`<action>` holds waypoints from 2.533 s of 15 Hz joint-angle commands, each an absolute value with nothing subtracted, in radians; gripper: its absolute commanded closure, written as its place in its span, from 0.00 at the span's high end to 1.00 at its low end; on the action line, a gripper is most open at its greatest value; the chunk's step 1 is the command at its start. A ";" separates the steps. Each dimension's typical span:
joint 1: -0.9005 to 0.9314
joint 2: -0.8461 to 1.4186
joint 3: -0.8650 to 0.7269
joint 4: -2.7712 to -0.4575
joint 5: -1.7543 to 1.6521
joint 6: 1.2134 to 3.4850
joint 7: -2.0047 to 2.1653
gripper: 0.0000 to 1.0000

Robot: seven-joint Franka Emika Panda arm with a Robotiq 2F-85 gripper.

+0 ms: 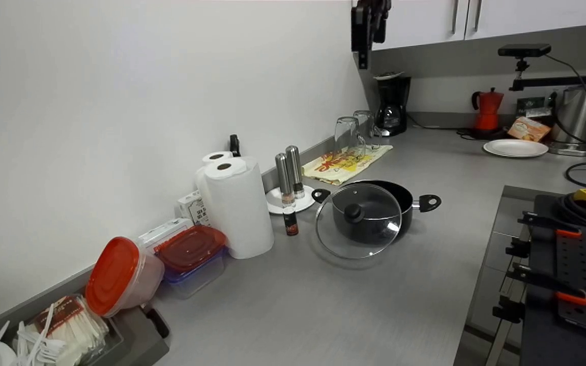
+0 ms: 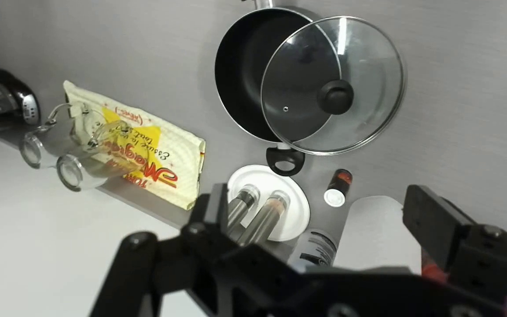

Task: Remove the lid from the pot.

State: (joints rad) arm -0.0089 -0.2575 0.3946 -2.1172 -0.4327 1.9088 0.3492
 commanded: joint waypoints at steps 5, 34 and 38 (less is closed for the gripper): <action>0.083 0.121 0.281 -2.048 -0.589 1.905 0.451 1.00; 0.270 0.586 0.046 -1.760 -0.522 2.023 0.433 1.00; 0.303 0.629 0.020 -1.749 -0.545 2.004 0.436 1.00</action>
